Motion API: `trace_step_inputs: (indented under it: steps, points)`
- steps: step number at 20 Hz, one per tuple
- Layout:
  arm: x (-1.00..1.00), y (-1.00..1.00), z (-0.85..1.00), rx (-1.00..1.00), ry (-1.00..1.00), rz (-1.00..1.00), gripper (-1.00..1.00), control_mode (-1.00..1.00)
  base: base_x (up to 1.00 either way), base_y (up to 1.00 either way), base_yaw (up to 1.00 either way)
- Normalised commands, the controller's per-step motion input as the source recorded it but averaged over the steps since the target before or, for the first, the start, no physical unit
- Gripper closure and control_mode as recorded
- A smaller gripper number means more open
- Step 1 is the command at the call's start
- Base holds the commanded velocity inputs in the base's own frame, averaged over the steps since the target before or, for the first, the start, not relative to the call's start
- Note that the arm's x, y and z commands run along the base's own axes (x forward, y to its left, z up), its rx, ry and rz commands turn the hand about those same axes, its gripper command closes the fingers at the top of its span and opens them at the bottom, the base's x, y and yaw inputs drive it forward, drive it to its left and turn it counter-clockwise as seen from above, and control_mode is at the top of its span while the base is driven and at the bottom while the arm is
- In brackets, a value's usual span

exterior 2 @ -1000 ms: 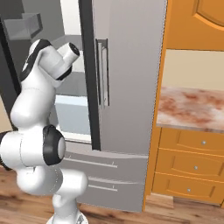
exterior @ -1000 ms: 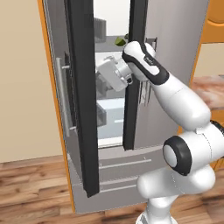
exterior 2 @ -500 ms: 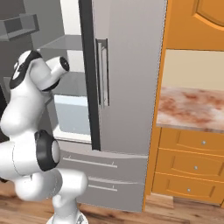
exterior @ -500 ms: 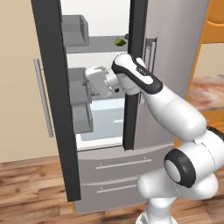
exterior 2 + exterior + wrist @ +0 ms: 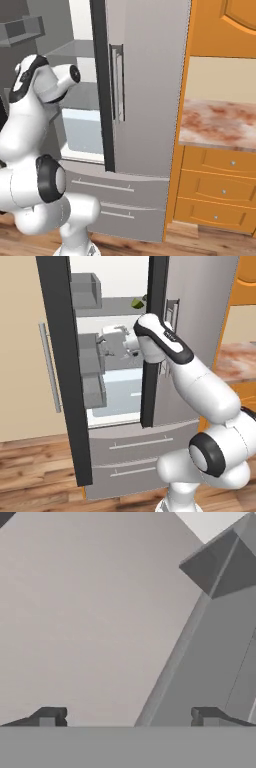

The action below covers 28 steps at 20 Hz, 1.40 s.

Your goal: Take the lemon wedge from the fridge and place it on the plate with fish on the dining counter.

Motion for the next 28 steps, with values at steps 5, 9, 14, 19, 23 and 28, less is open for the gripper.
trace_step_inputs:
  steps: [5, 9, 14, 19, 23, 28]
  points:
    - [-0.61, -0.9, 0.5, -0.01, -0.06, -0.07, -1.0, -1.0, 0.0, 0.0, 0.0]
    - [-0.72, -1.0, 0.03, -0.19, -0.15, 0.0, -1.0, -1.0, 0.0, 0.0, 0.0]
    - [-0.52, -1.0, -0.02, -0.42, -0.15, -0.01, -1.0, -1.0, 0.0, 0.0, 0.0]
    - [-0.44, -0.92, -0.06, -0.57, -0.09, -0.07, -1.0, -1.0, 0.0, 0.0, 0.0]
    - [-0.21, -0.86, -0.32, -0.5, -0.13, -0.39, -1.0, -1.0, 0.0, 0.0, 0.0]
    - [0.38, -0.51, -0.15, -0.12, -0.18, -0.44, -1.0, -1.0, 0.0, 0.0, 0.0]
